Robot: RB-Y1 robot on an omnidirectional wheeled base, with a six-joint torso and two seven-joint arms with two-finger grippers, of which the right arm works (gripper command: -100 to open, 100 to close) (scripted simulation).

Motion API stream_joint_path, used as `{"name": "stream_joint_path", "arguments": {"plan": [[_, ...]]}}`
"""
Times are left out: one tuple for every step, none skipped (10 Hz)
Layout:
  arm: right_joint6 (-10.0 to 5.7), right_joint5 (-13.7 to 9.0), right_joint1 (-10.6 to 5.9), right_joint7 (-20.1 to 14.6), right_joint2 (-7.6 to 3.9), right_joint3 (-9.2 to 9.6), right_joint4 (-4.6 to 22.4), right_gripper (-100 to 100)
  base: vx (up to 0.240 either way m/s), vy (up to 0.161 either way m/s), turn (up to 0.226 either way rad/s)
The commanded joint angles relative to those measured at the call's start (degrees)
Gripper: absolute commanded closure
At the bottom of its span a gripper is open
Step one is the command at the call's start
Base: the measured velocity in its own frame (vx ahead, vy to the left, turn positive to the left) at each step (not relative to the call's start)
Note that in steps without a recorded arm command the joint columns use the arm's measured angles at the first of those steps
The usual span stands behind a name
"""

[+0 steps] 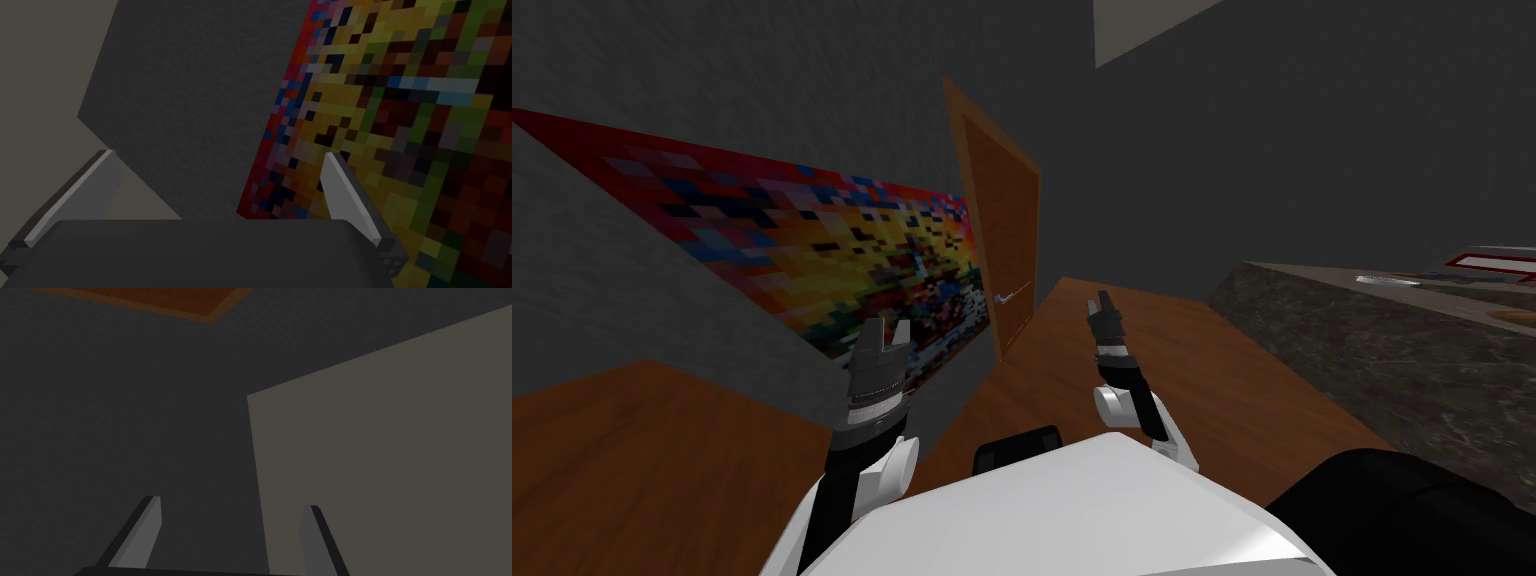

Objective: Pull the door open

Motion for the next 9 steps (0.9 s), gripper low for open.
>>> {"name": "stream_joint_path", "arguments": {"plan": [[-0.79, -0.25, -0.75, -0.46, -0.65, 0.28, 2.40, -100, 0.043, -0.010, 0.166], [-1.15, -0.36, -1.08, -0.67, -0.92, 0.40, 3.46, -100, 0.069, -0.034, 0.200], [-1.50, -0.48, -1.41, -0.88, -1.20, 0.52, 4.53, -100, 0.060, -0.032, 0.114], [-1.93, -0.61, -1.82, -1.13, -1.53, 0.67, 5.84, -100, 0.056, -0.030, 0.114], [-2.44, -0.77, -2.29, -1.43, -1.90, 0.85, 7.38, -100, 0.060, -0.033, 0.164], [-2.95, -0.94, -2.77, -1.72, -2.28, 1.02, 8.91, -100, 0.067, -0.033, 0.158], [-3.51, -1.11, -3.29, -2.05, -2.68, 1.22, 10.59, -100, 0.060, -0.033, 0.168], [-4.14, -1.31, -3.89, -2.42, -3.13, 1.44, 12.51, -100, 0.070, -0.055, 0.163], [-4.78, -1.52, -4.49, -2.79, -3.58, 1.66, 13.98, -100, 0.082, -0.066, 0.206]]}}
